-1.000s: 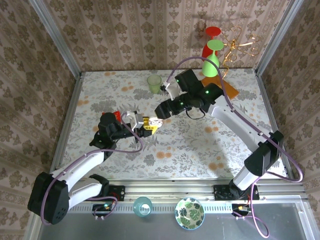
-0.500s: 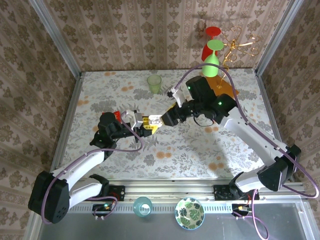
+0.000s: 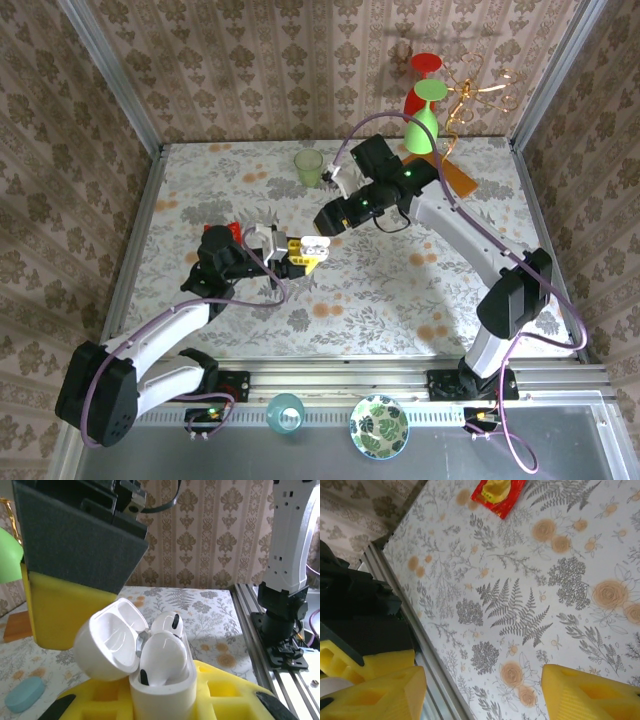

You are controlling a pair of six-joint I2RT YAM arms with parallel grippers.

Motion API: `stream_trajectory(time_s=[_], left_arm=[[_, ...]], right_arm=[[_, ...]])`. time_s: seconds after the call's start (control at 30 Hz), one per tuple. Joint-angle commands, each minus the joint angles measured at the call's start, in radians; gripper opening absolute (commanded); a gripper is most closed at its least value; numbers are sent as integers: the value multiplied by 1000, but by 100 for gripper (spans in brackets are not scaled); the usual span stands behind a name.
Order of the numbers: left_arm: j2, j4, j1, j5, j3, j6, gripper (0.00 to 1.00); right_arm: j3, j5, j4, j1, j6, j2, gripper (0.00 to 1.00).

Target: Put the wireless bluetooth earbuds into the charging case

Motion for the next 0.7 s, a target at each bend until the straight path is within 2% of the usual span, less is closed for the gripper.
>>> stream_trajectory(time_s=[0.0,0.17,0.33,0.4,0.57,0.67], left_arm=[[0,34,-3,-7,21,16,0],[5,35,1,-21,27,2,0],[17,37,6,-15,46,-25,0],[24,44,7,-1,51,-42,0],[49,67,7,65,76,-124,0],[61,170,7,146,69,-213,0]], right_arm=[[11,-73,-98,12,-95,-35,64],[-64,-144,-71,17,-158,-112,65],[-114,-142,-24,25,-186,-174,66],[-163,-103,59,25,-175,-220,66],[-396,-153,358,37,-234,-401,68],[-518,-172,543,40,-269,-469,68]])
